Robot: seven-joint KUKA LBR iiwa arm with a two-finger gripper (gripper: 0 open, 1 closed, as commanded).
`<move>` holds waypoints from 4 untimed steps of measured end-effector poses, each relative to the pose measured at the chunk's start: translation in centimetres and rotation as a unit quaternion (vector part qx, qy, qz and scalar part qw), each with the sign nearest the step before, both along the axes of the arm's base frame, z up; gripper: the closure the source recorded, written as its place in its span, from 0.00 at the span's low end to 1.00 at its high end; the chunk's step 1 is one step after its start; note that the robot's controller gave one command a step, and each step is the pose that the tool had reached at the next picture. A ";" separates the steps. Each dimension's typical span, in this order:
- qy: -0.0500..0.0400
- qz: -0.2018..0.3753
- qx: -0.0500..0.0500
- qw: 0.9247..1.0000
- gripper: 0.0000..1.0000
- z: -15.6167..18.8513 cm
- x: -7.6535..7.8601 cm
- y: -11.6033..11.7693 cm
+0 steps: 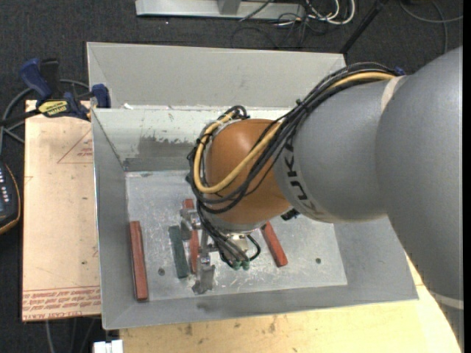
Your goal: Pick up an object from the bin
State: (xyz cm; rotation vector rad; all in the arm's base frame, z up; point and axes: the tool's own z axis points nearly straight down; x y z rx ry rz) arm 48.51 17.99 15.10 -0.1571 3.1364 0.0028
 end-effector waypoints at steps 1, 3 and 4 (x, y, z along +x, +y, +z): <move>-0.001 -0.174 0.000 0.985 0.00 -8.1 1.2 -3.1; -0.001 -0.178 0.001 0.984 1.00 -8.0 1.4 -0.7; -0.004 -0.166 0.002 0.986 1.00 5.4 1.8 1.4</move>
Offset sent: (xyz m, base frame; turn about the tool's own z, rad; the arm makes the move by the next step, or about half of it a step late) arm 0.0111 -0.0316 -0.0810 0.3522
